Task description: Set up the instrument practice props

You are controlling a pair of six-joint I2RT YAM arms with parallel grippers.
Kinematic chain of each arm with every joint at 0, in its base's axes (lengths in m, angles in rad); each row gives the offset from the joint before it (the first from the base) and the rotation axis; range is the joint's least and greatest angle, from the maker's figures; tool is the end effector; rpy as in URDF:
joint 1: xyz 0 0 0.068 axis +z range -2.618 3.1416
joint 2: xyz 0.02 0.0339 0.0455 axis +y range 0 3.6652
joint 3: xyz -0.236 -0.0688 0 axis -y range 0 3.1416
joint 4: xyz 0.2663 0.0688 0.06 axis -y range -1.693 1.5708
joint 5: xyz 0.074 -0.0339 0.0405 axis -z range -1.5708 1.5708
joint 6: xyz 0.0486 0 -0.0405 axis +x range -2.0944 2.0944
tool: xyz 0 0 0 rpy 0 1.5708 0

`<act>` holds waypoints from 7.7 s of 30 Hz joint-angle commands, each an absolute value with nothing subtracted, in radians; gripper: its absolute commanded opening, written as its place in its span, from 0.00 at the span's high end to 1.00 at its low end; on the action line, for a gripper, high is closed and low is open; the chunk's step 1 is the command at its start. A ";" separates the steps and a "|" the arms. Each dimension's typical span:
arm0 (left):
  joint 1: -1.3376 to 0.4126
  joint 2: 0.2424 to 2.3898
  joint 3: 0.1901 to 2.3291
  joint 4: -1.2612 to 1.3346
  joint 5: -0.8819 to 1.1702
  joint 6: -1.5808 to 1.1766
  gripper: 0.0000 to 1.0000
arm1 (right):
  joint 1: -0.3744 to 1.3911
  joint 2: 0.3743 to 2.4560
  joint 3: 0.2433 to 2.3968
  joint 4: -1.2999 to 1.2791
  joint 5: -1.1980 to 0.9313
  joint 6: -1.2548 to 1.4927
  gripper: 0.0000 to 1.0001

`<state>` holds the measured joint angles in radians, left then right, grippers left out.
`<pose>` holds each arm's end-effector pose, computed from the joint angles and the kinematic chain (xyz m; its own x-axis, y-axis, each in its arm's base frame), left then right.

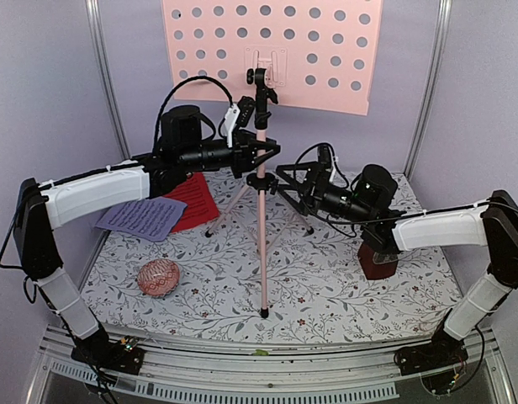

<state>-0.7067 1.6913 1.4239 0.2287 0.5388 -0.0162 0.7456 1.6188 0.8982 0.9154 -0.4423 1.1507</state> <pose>0.3159 -0.3025 0.3308 -0.0448 0.0199 -0.9988 0.9467 0.3202 -0.0360 0.2700 0.2776 0.2414 -0.7835 0.3997 -0.4758 -0.5057 0.0347 0.8620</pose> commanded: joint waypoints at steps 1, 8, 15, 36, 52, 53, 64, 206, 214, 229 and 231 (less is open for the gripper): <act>-0.723 1.688 1.392 0.217 0.454 -0.034 1.00 | 0.759 1.539 0.842 0.820 -0.279 0.867 0.01; -0.728 1.634 1.334 0.284 0.309 -0.081 1.00 | 0.813 1.484 0.772 0.663 -0.102 0.556 0.01; -0.759 1.614 1.322 0.281 0.116 -0.093 1.00 | 0.880 1.485 0.760 0.557 -0.010 0.446 0.01; -0.809 1.595 1.295 0.248 -0.035 -0.091 0.69 | 1.047 1.630 0.870 0.360 0.433 0.316 0.01; -0.764 1.458 1.038 0.270 0.097 -0.093 0.23 | 0.976 1.615 0.858 0.321 0.375 0.347 0.01; -0.753 1.454 1.019 0.267 0.103 -0.093 0.23 | 0.973 1.609 0.853 0.321 0.376 0.346 0.01; -0.607 1.511 0.986 0.212 0.376 -0.032 0.21 | 0.929 1.577 0.819 0.322 0.342 0.319 0.01; -0.572 1.918 1.417 0.133 0.334 0.278 0.97 | 0.831 1.735 1.059 0.157 0.169 0.425 0.01; -0.662 1.833 1.321 0.154 0.148 0.259 1.00 | 0.750 1.733 1.040 0.160 0.125 0.354 0.01; -0.923 1.707 1.223 0.028 -0.506 0.017 1.00 | 0.566 1.785 1.060 0.287 -0.161 0.115 0.01; -0.934 1.700 1.215 -0.007 -0.514 -0.072 1.00 | 0.563 1.809 1.096 0.283 -0.179 0.082 0.01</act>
<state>-0.9005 1.7748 1.2263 0.0311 -0.3912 0.0704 0.6060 1.7649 1.0309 0.2073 -0.1463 0.1520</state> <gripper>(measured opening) 0.109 0.989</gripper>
